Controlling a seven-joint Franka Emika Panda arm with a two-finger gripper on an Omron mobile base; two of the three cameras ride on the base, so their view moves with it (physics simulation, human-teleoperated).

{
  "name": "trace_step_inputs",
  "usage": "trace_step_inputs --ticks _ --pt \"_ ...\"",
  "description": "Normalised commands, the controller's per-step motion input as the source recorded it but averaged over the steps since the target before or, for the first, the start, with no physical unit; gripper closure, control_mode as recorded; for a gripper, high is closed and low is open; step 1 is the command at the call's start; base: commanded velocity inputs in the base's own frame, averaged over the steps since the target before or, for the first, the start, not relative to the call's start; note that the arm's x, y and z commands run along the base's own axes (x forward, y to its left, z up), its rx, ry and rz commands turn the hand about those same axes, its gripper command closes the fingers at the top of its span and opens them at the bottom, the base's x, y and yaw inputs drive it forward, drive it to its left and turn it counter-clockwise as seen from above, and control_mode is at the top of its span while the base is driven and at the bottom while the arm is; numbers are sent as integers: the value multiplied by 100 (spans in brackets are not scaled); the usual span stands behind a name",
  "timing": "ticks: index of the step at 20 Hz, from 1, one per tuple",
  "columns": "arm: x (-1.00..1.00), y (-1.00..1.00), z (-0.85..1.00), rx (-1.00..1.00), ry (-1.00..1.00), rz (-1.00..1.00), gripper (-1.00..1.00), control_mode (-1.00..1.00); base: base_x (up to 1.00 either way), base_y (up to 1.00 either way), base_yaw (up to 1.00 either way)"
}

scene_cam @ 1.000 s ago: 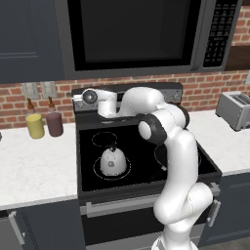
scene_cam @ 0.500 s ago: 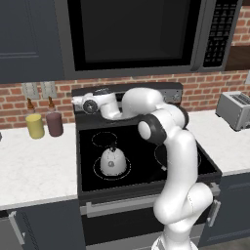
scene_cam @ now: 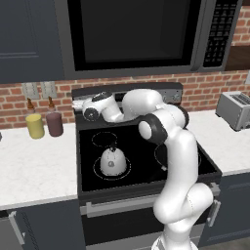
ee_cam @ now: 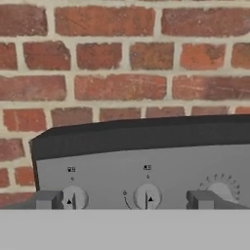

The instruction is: Pick the kettle from the counter and place it on a stove burner. Then turn the burner on.

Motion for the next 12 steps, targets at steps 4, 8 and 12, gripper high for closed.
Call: trace_step_inputs --ticks 4,8,12 --pt "-9 4 -1 0 0 0 -100 -100 0 0 0" --pt "0 36 -9 -2 0 0 -100 -100 0 0 0" --pt "0 41 -11 -6 0 0 -100 -100 0 0 0"
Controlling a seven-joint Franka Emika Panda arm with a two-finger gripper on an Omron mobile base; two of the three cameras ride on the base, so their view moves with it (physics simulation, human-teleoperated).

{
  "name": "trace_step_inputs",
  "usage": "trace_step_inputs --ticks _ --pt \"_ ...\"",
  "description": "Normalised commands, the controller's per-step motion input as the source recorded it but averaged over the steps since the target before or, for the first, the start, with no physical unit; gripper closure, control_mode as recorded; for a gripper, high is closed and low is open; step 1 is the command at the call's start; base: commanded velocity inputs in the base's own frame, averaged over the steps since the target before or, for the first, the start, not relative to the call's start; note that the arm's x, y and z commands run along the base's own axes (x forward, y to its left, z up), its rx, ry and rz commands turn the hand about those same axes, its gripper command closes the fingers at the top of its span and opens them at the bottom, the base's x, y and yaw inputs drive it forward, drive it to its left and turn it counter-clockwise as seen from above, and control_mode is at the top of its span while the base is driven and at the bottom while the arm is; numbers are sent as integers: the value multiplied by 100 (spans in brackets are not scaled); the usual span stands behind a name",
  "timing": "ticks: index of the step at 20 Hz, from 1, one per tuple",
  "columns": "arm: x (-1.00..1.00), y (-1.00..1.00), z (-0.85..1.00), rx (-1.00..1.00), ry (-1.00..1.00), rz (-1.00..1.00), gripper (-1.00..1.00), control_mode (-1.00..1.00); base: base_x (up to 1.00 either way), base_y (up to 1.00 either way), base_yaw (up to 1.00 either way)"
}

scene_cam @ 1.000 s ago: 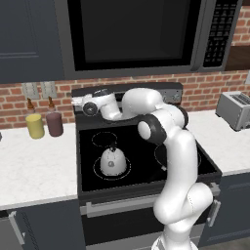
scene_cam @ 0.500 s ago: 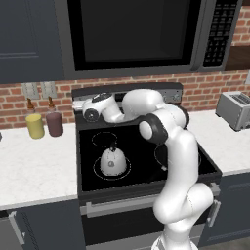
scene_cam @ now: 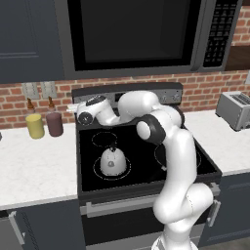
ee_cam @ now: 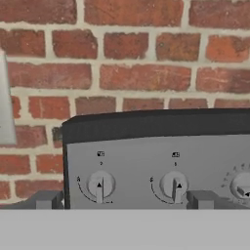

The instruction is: Pick the kettle from the counter and place it on a stove burner. Then turn the burner on.

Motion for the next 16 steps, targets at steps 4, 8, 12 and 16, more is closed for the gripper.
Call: trace_step_inputs --ticks 4,8,12,16 --pt "0 33 -8 -6 0 0 -100 -100 0 0 0" --pt "0 7 0 -2 0 0 -100 -100 0 0 0" --pt "4 0 -1 0 0 0 -100 -100 0 0 0" --pt "4 0 -17 0 0 0 -100 -100 0 0 0"
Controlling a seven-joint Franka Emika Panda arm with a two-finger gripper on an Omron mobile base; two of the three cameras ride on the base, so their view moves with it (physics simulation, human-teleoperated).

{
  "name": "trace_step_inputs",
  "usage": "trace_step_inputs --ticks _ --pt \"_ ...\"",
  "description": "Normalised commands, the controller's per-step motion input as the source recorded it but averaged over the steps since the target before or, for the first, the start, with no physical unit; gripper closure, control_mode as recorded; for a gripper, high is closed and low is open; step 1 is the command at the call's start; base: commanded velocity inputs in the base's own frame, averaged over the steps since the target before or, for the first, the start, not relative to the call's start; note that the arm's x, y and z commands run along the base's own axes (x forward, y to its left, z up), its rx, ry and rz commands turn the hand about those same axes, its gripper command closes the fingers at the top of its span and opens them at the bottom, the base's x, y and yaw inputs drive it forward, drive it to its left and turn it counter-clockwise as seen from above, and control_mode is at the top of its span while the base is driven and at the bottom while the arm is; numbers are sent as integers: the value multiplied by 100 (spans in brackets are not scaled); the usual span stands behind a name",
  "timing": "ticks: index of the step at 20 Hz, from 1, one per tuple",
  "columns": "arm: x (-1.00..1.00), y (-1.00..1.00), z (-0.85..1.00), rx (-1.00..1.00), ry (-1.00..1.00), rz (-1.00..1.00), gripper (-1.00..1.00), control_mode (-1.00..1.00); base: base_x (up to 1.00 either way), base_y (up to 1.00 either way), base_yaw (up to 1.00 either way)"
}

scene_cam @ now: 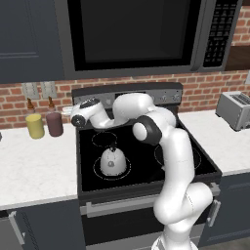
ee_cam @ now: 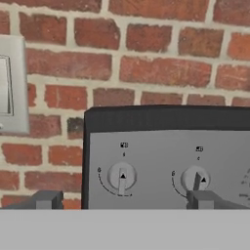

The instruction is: Pick the kettle from the counter and place it on a stove burner. Then turn the burner on.

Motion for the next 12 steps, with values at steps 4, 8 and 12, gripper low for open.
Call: trace_step_inputs --ticks 4,8,12 --pt "0 0 -33 0 0 0 -100 -100 0 0 0" --pt "0 0 -24 1 0 0 -100 -100 0 0 0" --pt "1 0 -3 0 0 0 -100 -100 0 0 0"
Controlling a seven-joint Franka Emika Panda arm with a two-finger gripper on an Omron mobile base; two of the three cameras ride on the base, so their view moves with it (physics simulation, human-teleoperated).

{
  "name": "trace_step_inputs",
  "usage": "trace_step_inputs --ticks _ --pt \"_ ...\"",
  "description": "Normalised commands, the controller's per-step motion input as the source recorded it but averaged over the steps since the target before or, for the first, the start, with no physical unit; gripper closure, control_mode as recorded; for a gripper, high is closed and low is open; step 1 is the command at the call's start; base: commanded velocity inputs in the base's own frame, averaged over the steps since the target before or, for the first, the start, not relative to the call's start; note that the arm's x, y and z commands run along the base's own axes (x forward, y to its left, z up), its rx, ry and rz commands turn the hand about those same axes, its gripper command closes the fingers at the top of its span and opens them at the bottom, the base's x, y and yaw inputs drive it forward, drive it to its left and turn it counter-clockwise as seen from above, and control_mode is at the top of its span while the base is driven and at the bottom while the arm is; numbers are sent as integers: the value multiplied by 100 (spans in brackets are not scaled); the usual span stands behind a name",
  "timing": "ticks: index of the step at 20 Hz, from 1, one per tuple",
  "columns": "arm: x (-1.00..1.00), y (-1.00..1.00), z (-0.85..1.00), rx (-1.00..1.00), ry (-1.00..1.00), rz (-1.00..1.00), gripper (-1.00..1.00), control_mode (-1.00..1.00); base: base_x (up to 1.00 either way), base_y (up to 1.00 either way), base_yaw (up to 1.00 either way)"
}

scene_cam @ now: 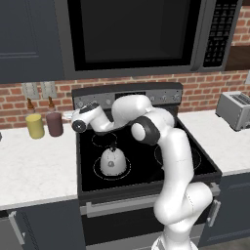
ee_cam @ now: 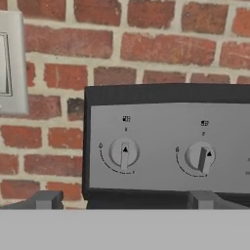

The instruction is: Pick the kettle from the counter and place it on a stove burner. Then turn the burner on.

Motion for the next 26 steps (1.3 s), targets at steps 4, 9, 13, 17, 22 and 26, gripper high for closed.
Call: trace_step_inputs --ticks 4,9,13,17,22,26 --pt "9 -3 0 0 0 0 -100 -100 0 0 0" --pt "26 0 0 0 0 0 -100 -100 0 0 0" --pt "14 0 0 0 0 0 -100 -100 0 0 0" --pt "3 0 1 0 0 0 -100 -100 0 0 0" --pt "0 -1 5 0 -1 0 -100 -100 0 0 0" --pt "0 0 5 0 0 0 -100 -100 0 0 0"
